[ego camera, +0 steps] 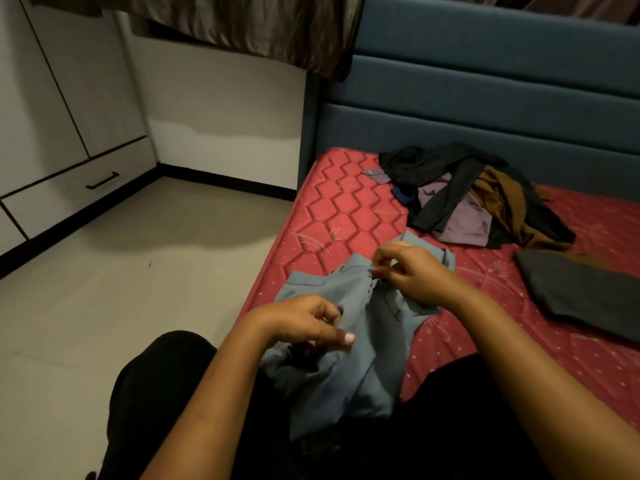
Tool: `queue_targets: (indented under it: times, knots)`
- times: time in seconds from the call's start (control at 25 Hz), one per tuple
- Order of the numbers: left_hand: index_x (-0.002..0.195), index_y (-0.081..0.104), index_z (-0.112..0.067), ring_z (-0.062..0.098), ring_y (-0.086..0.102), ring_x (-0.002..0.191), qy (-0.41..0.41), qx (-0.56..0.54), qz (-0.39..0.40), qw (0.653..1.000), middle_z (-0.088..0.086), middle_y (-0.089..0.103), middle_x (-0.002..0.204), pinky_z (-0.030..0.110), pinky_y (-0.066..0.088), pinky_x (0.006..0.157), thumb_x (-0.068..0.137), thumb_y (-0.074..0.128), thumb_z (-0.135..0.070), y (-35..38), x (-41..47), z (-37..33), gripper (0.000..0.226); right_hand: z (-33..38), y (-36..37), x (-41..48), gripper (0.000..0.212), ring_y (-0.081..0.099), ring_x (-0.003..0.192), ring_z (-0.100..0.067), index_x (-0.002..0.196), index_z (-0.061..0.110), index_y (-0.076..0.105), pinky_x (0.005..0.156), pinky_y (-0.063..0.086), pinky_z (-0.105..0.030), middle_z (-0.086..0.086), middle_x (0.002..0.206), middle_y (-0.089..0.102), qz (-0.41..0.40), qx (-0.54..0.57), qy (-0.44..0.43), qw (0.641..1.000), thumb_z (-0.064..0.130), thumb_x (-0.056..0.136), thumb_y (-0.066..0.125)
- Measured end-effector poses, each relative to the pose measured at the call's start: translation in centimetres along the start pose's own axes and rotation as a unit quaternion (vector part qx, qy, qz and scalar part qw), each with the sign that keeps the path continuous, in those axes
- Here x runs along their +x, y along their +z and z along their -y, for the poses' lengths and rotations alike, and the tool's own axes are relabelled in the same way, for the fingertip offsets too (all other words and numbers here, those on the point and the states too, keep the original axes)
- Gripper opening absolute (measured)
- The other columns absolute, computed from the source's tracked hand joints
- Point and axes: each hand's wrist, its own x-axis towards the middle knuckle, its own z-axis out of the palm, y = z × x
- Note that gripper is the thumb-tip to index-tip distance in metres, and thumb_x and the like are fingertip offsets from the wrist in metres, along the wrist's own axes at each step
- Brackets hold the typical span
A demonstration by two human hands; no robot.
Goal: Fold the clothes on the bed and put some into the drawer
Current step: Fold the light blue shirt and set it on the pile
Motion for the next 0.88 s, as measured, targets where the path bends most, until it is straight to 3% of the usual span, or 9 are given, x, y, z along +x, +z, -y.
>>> queue_targets:
  times: [0.08,0.16,0.2,0.28,0.4,0.52,0.64,0.8,0.88]
  knots:
    - [0.069,0.052,-0.014,0.015,0.053,0.053,0.008,0.031,-0.148,0.988,0.001,0.056,0.059,0.025,0.043,0.051,0.083,0.07,-0.045,1.1,1.1,-0.5,0.039,2.6,0.4,-0.4,0.004,0.05,0.08,-0.013,0.092,0.009,0.062,0.067,0.036,-0.012,-0.002,0.087,0.059,-0.04,-0.012,-0.059,0.997,0.012,0.093,0.06]
    - [0.069,0.056,-0.013,0.013,0.05,0.053,0.051,0.018,-0.3,0.952,-0.001,0.055,0.058,0.029,0.039,0.053,0.082,0.069,-0.048,2.1,2.8,0.0,0.039,4.4,1.2,-0.4,0.005,0.053,0.08,-0.013,0.093,0.011,0.06,0.068,0.041,-0.02,0.0,0.086,0.058,-0.094,-0.011,-0.076,0.993,0.008,0.091,0.057]
    - [0.072,0.059,-0.01,0.012,0.048,0.053,0.073,-0.009,-0.328,0.942,0.001,0.054,0.057,0.032,0.037,0.053,0.083,0.069,-0.044,2.4,3.3,0.4,0.037,4.8,1.5,-0.3,0.005,0.053,0.079,-0.013,0.092,0.014,0.06,0.068,0.042,-0.025,0.002,0.085,0.057,-0.107,-0.018,-0.07,0.992,0.01,0.091,0.057]
    - [0.077,0.062,-0.004,0.011,0.043,0.053,0.101,-0.069,-0.339,0.933,0.009,0.051,0.058,0.036,0.035,0.052,0.083,0.07,-0.04,2.5,3.9,1.5,0.038,4.9,1.6,-0.1,0.002,0.052,0.077,-0.012,0.089,0.018,0.06,0.067,0.044,-0.03,0.008,0.081,0.053,-0.105,-0.031,-0.028,0.994,0.019,0.091,0.059]
    - [0.069,0.052,0.002,0.01,0.035,0.052,0.102,-0.077,-0.374,0.919,0.003,0.041,0.056,0.031,0.032,0.052,0.077,0.071,-0.032,2.3,4.4,2.5,0.039,4.8,2.6,0.1,0.007,0.056,0.078,-0.017,0.086,0.021,0.06,0.063,0.045,-0.033,0.009,0.077,0.054,-0.1,-0.071,0.038,0.992,0.027,0.089,0.059]
    - [0.06,0.041,-0.005,0.009,0.029,0.05,0.099,-0.081,-0.362,0.923,0.0,0.031,0.053,0.03,0.028,0.05,0.076,0.069,-0.02,2.6,5.0,2.1,0.035,4.0,4.4,0.4,0.013,0.056,0.082,-0.027,0.089,0.012,0.057,0.064,0.043,-0.036,-0.003,0.089,0.058,-0.127,-0.12,0.073,0.982,0.025,0.089,0.056]
    - [0.06,0.037,-0.015,0.004,0.027,0.045,0.102,-0.094,-0.328,0.934,-0.004,0.029,0.051,0.02,0.026,0.045,0.08,0.072,-0.014,2.4,5.1,2.1,0.041,2.7,5.2,0.7,0.013,0.057,0.084,-0.031,0.09,0.011,0.054,0.068,0.046,-0.04,-0.008,0.095,0.058,-0.138,-0.107,0.098,0.98,0.024,0.09,0.055]
    - [0.065,0.045,-0.008,0.008,0.03,0.05,0.11,-0.097,-0.297,0.944,-0.001,0.032,0.056,0.022,0.027,0.047,0.082,0.074,-0.025,1.8,5.3,2.8,0.037,1.0,5.3,1.4,0.008,0.054,0.08,-0.02,0.088,0.013,0.057,0.069,0.046,-0.039,0.0,0.087,0.056,-0.126,-0.041,0.055,0.99,0.02,0.09,0.061]
    - [0.062,0.044,-0.008,0.01,0.033,0.053,0.117,-0.065,-0.305,0.943,-0.001,0.034,0.057,0.027,0.028,0.049,0.08,0.074,-0.04,1.2,5.2,3.7,0.047,-0.1,4.7,1.2,0.008,0.053,0.08,-0.008,0.087,0.02,0.059,0.072,0.042,-0.029,0.011,0.084,0.053,-0.073,0.042,0.028,0.996,0.02,0.088,0.067]
